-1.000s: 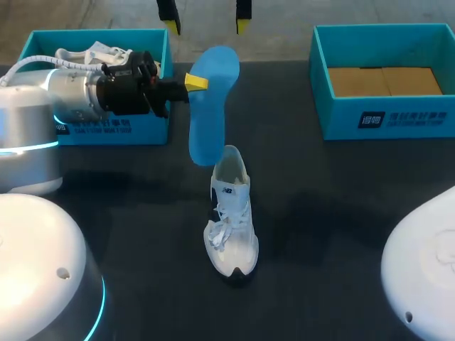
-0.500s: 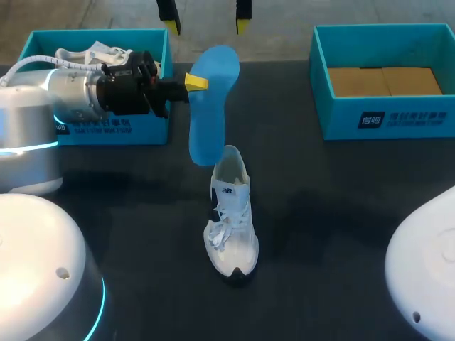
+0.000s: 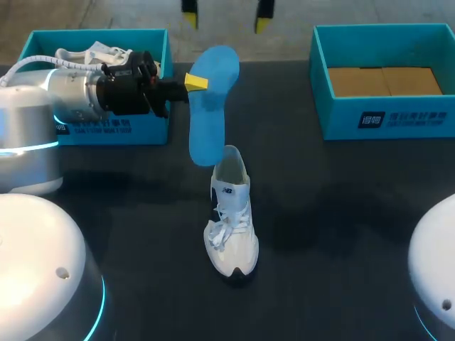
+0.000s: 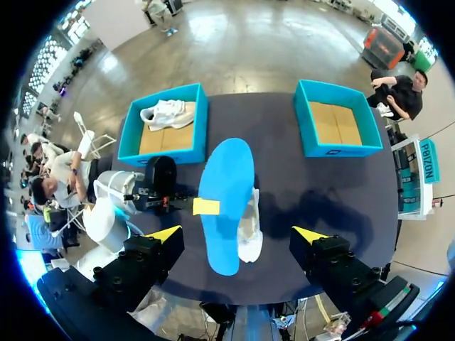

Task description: Take the shoe out of the shoebox, open the shoe tongue, remove and reinsert the insole, then place the shoe into the shoebox

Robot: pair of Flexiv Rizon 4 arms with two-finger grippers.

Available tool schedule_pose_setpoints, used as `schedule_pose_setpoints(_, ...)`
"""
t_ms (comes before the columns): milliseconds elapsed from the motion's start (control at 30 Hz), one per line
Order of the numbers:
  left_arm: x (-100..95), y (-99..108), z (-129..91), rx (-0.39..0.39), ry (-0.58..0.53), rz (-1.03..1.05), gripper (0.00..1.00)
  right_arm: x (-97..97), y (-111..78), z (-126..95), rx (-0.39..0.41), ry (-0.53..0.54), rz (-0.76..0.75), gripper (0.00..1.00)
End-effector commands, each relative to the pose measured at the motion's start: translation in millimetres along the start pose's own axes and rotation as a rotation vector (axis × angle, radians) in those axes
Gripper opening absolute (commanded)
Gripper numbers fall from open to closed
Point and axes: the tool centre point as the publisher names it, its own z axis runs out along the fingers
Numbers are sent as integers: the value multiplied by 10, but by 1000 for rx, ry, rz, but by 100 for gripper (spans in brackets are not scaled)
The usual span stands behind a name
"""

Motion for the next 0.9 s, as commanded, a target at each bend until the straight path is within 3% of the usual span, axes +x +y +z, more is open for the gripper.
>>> schedule_pose_setpoints(33,3,0,1,0,-2,0,0,-288,-28,28,4,218,14,100)
schedule_pose_setpoints(500,3,0,1,0,-2,0,0,-632,-60,-31,8,556,4,100)
schedule_pose_setpoints(900,3,0,1,0,-2,0,0,-712,-72,51,9,773,5,100)
